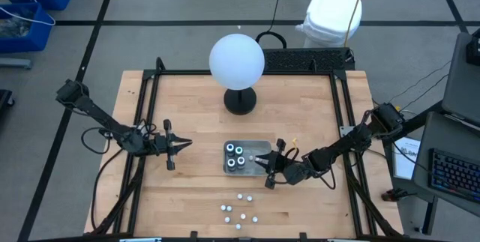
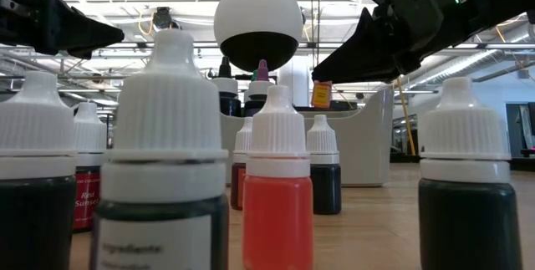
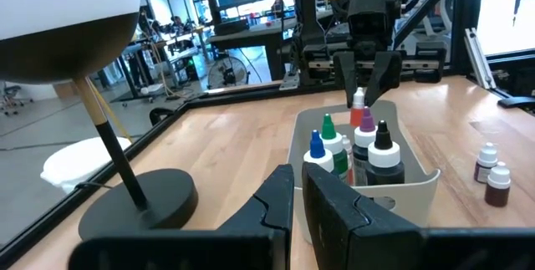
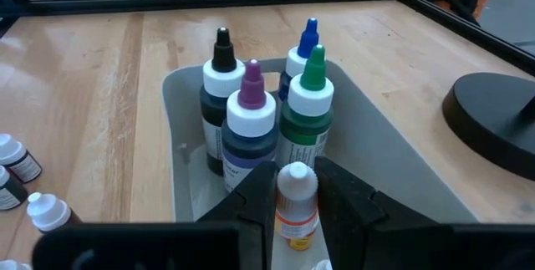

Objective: Pick & Place food coloring
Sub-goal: Put the small orange food coloring bottle into the gray bin

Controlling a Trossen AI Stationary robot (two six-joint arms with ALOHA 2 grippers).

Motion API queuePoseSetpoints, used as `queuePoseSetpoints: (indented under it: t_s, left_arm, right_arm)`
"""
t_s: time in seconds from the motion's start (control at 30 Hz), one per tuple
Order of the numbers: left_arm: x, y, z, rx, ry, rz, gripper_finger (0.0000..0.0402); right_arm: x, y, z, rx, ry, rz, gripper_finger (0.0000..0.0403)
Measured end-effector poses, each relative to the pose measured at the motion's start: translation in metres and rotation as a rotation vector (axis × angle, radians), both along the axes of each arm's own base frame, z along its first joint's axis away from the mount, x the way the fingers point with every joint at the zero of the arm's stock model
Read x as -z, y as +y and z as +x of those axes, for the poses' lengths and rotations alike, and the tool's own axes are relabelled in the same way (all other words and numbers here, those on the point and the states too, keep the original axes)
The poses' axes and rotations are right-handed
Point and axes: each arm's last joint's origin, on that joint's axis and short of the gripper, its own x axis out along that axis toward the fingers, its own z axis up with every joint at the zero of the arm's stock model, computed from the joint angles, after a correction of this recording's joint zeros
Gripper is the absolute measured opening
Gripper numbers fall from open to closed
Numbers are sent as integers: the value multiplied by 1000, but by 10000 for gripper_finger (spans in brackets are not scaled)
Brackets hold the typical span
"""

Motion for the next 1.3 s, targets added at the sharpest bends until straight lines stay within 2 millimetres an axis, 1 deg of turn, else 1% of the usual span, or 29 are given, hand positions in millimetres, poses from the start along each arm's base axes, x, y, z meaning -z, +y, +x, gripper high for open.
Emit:
queuePoseSetpoints:
  t_s: [0.43,1.07,1.3]
  left_arm:
    - [-4,0,0,-6,-36,-3,37]
    - [-5,1,0,-27,-35,22,37]
    - [-5,0,0,10,-45,-50,37]
  right_arm:
    - [0,0,0,2,-2,7,61]
    - [0,1,0,-14,1,22,61]
    - [-1,1,1,-9,-13,34,61]
